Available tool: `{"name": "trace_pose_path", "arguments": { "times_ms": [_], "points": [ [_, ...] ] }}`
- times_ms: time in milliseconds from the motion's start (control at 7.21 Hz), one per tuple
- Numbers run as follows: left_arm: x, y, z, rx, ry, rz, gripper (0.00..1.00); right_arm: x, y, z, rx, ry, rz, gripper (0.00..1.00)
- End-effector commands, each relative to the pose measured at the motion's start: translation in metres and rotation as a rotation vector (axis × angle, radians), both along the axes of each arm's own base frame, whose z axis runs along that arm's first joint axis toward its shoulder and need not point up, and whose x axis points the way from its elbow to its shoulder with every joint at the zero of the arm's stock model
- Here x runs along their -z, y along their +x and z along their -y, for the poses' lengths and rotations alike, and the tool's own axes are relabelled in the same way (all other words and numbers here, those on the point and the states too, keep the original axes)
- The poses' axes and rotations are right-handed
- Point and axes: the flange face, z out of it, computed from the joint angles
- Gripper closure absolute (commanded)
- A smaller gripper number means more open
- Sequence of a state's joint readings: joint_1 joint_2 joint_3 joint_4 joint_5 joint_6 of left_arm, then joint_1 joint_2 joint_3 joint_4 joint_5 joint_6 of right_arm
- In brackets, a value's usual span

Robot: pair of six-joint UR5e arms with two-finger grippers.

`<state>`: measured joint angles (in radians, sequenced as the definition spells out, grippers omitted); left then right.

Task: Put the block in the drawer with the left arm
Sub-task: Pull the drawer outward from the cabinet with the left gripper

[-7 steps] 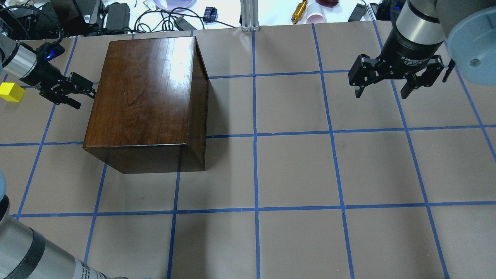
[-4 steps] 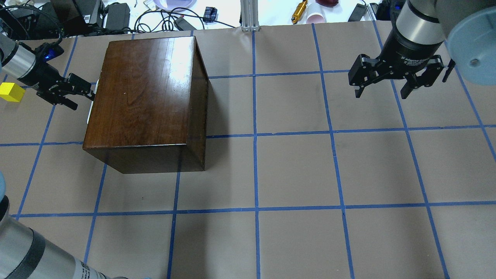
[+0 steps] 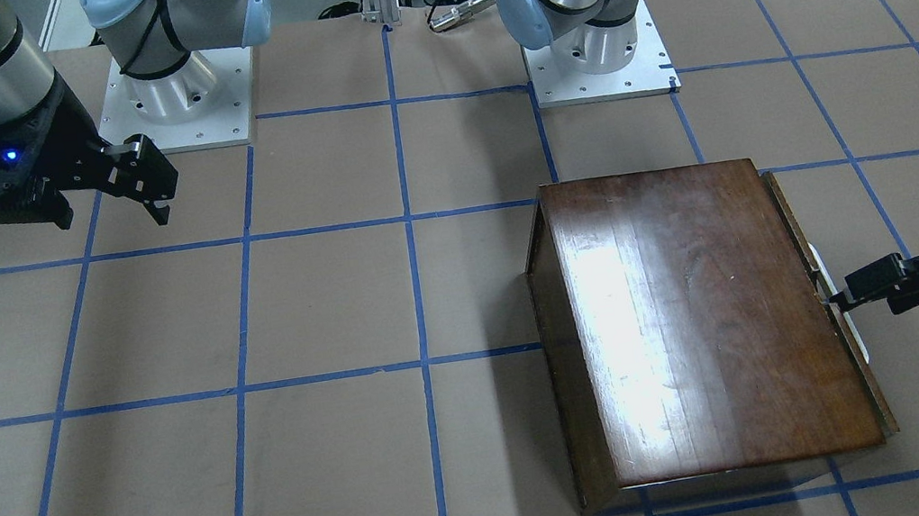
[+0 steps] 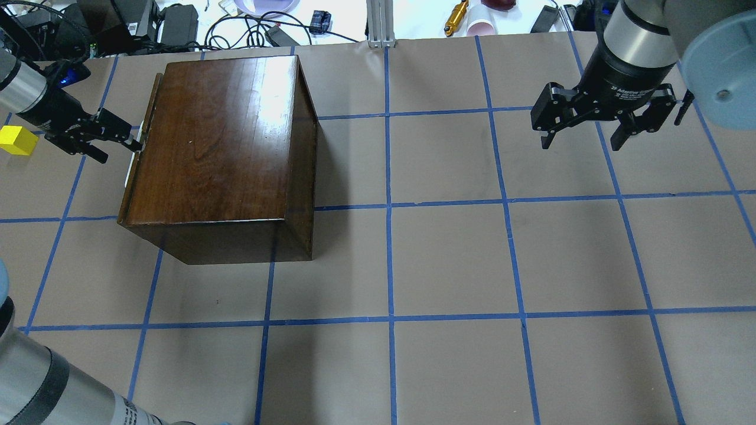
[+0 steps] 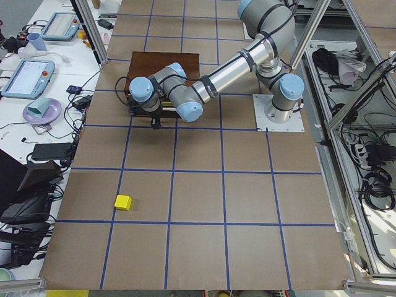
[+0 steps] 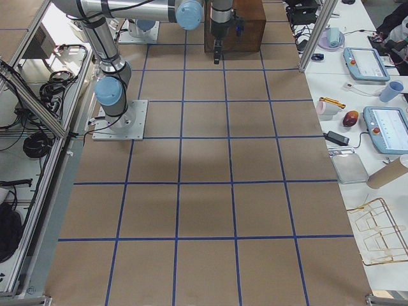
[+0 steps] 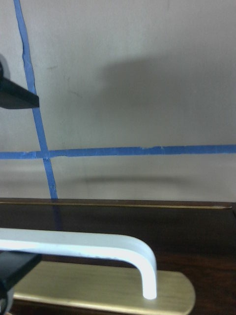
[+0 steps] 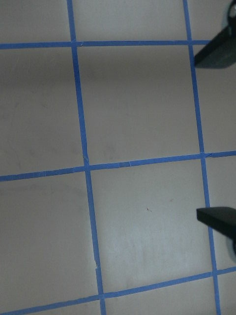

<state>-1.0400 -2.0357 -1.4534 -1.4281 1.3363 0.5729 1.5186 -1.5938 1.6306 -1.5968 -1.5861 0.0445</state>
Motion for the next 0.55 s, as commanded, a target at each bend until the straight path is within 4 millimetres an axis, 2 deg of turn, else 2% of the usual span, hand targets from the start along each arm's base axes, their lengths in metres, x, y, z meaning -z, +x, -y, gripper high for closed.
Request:
{"name": "trace_pose_path", "arguments": {
  "times_ms": [0,416],
  "points": [
    [-0.0010,0.0035,0.0011,0.012,-0.006,0.031,0.00,0.0000,0.0000,0.0000,0.000,0.000,0.000,0.00],
    [0.0007,0.0071,0.0033,0.017,-0.012,0.057,0.00,0.0000,0.0000,0.0000,0.000,0.000,0.000,0.00]
  ]
}}
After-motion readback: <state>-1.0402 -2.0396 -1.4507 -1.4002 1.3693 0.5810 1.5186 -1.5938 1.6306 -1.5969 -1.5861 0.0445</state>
